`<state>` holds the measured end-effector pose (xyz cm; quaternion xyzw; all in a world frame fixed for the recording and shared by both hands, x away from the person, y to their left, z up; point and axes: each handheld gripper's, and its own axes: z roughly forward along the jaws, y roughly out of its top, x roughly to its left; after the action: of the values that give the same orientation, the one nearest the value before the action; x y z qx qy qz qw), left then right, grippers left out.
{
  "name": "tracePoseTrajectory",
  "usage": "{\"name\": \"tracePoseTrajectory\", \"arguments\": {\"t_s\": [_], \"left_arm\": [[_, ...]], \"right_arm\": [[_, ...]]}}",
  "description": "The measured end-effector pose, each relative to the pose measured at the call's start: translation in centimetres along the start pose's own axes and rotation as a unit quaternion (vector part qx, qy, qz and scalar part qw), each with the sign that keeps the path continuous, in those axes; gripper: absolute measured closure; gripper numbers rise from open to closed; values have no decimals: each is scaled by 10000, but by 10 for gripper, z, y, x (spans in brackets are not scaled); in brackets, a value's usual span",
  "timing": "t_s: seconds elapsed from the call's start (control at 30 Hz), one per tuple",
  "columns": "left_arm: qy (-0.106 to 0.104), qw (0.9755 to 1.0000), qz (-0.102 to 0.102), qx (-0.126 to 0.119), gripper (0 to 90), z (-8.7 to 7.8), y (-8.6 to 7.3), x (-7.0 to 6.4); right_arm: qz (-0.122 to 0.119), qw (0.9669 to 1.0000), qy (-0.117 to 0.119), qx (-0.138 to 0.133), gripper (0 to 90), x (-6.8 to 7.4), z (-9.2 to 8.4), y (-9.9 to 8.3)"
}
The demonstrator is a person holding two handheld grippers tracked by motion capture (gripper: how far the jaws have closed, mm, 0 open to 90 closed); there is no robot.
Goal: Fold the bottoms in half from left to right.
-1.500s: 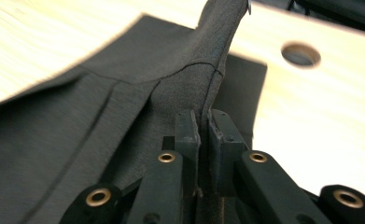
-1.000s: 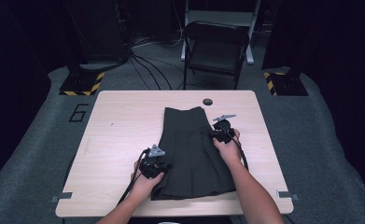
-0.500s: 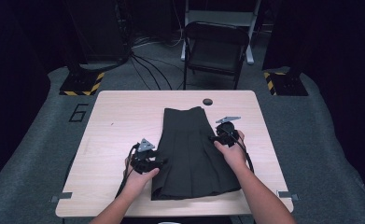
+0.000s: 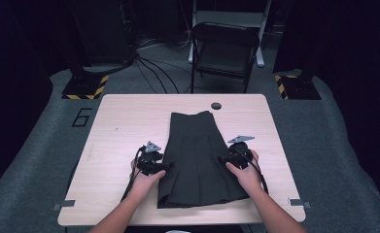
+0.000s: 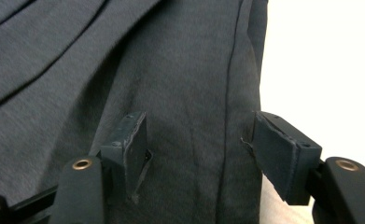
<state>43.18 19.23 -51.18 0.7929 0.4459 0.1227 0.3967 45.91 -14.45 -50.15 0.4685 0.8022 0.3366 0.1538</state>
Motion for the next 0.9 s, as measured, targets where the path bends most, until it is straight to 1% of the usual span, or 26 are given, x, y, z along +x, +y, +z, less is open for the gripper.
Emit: {"name": "tracePoseTrajectory", "arguments": {"t_s": [0.07, 0.1, 0.13, 0.17, 0.2, 0.23, 0.27, 0.3, 0.37, 0.4, 0.43, 0.47, 0.5, 0.53, 0.57, 0.6, 0.63, 0.7, 0.73, 0.77, 0.8, 0.83, 0.87, 0.9], "left_arm": [[-19, 10000, 0, 44, 384, 2, -2, 2], [-32, 10000, -25, 31, 386, 4, -3, 3], [-43, 10000, -16, 31, 391, 5, -4, 3], [-35, 10000, -5, 22, 393, 6, -5, 3], [-64, 10000, -2, 37, 397, 8, -6, 3], [-53, 10000, -13, -67, 400, 9, -7, 2], [-78, 9999, 106, -53, 402, 9, -7, 3], [-68, 9998, 165, -82, 403, 9, -7, 2], [-69, 9997, 195, -105, 407, 10, -8, 0], [-108, 9996, 262, -83, 417, 10, -7, 0], [-122, 9995, 293, -79, 439, 10, -7, 0], [-142, 9994, 304, -80, 459, 11, -7, -1], [-135, 9992, 373, -48, 474, 11, -7, -1], [-139, 9995, 274, -90, 490, 12, -6, -2], [-143, 9994, 302, -24, 506, 11, -6, -2], [-147, 9995, 274, -22, 520, 11, -6, -2], [-153, 9997, 177, -5, 540, 11, -6, -3], [-175, 9997, 139, -30, 600, 12, -5, -3], [-190, 9998, 56, -42, 623, 12, -4, -4], [-148, 9997, 174, -10, 648, 12, -3, -4], [-83, 9996, 252, 40, 674, 10, -2, -5], [-83, 9996, 252, 40, 724, 10, -2, -5], [-64, 9996, 253, 65, 735, 10, -1, -5], [-32, 9997, 220, 57, 749, 10, -1, -5]], "right_arm": [[-30, 10000, -33, 9, 348, 0, 1, -3], [-38, 10000, -43, -1, 347, 1, 1, -5], [-91, 9999, -52, 20, 347, 2, 2, -6], [-69, 9999, -90, 41, 348, 3, 3, -8], [-102, 9999, -117, 57, 348, 4, 4, -9], [-113, 9998, -182, 37, 349, 5, 5, -11], [-122, 9997, -227, 9, 349, 6, 5, -13], [-159, 9996, -233, -25, 350, 7, 5, -14], [-126, 9997, -224, -48, 350, 6, 5, -15], [-34, 9998, -202, -30, 350, 6, 5, -15], [-19, 9998, -198, -78, 350, 5, 5, -16], [23, 9998, -186, -62, 349, 5, 4, -17], [48, 9997, -206, -103, 349, 4, 5, -17], [67, 9997, -210, -92, 349, 4, 4, -18], [121, 9997, -201, -93, 352, 5, 4, -18], [139, 9996, -220, -86, 360, 6, 4, -18], [132, 9997, -206, -84, 365, 6, 4, -18], [48, 9997, -198, -157, 377, 5, 4, -19], [28, 9997, -184, -132, 390, 5, 3, -20], [83, 9997, -168, -140, 401, 7, 4, -19], [31, 9997, -189, -169, 408, 7, 4, -19], [31, 9997, -189, -169, 408, 7, 4, -19], [92, 9998, -152, -118, 427, 10, 3, -19], [61, 9998, -140, -123, 431, 10, 3, -19]]}}
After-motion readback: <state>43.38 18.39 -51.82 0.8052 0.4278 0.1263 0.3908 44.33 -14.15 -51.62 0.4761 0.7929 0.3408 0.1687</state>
